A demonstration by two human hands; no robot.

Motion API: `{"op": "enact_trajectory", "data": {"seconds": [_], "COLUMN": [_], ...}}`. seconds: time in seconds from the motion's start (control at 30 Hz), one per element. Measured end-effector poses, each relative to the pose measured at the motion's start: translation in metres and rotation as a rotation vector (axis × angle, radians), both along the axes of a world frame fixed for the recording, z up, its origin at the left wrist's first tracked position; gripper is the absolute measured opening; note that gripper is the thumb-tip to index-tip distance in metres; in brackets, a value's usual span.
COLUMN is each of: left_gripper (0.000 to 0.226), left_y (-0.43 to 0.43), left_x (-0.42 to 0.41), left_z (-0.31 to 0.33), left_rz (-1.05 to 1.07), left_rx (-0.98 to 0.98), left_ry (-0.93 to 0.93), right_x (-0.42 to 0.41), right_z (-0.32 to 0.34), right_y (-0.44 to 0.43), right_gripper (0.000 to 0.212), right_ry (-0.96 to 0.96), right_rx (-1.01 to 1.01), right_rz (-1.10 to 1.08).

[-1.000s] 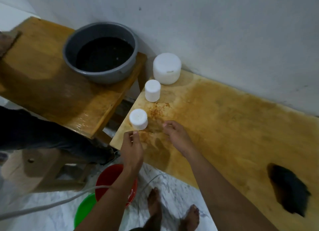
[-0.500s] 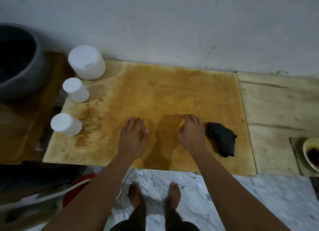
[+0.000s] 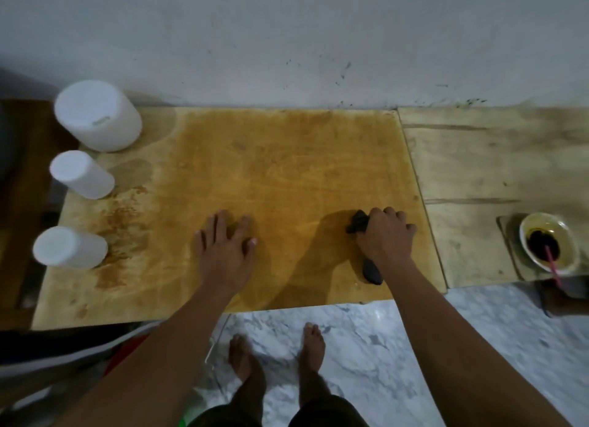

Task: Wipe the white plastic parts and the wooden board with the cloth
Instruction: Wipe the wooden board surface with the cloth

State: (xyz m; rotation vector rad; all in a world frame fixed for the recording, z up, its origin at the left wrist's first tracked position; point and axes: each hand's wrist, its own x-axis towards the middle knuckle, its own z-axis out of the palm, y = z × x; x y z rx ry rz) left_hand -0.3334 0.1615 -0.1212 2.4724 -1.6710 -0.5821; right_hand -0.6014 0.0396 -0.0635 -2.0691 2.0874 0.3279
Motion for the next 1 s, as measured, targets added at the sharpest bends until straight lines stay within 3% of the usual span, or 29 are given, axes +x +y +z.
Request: {"op": "enact_trajectory", "data": {"seconds": [0.2,0.37,0.63,0.8,0.9,1.0], "left_gripper": [0.051,0.051,0.050,0.046,0.044,0.044], "left_y": [-0.011,-0.025,-0.078,-0.101,-0.110,-0.112], "left_x": [0.017,0.043,0.106,0.136,0.149,0.155], "left_z": [0.011,0.024,0.013,-0.001,-0.010,-0.016], "left_rz": [0.135,0.177,0.131,0.168,0.168,0.178], "left_rx": [-0.040,-0.007,-0.038,-0.085,-0.090,-0.142], "left_ry": [-0.002,-0.032,-0.067,-0.114,-0.141,-0.165], "right_x": [0.029,0.080,0.180,0.235,0.265,0.291], "right_z": [0.021,0.034,0.027,0.017,0.014,0.012], "right_y": [-0.010,-0.026,-0.094,-0.138,-0.164,-0.173], "right_gripper": [0.021,0.021,0.035,0.035,0.027,0.042], "right_ry": [-0.451,-0.617,-0.527,-0.256,-0.302,-0.431], "right_rx": [0.056,0.090,0.053,-0.188,-0.208,-0.175], "right_rz": [0.001,-0.021,0.196,0.352,0.313,0.296]}}
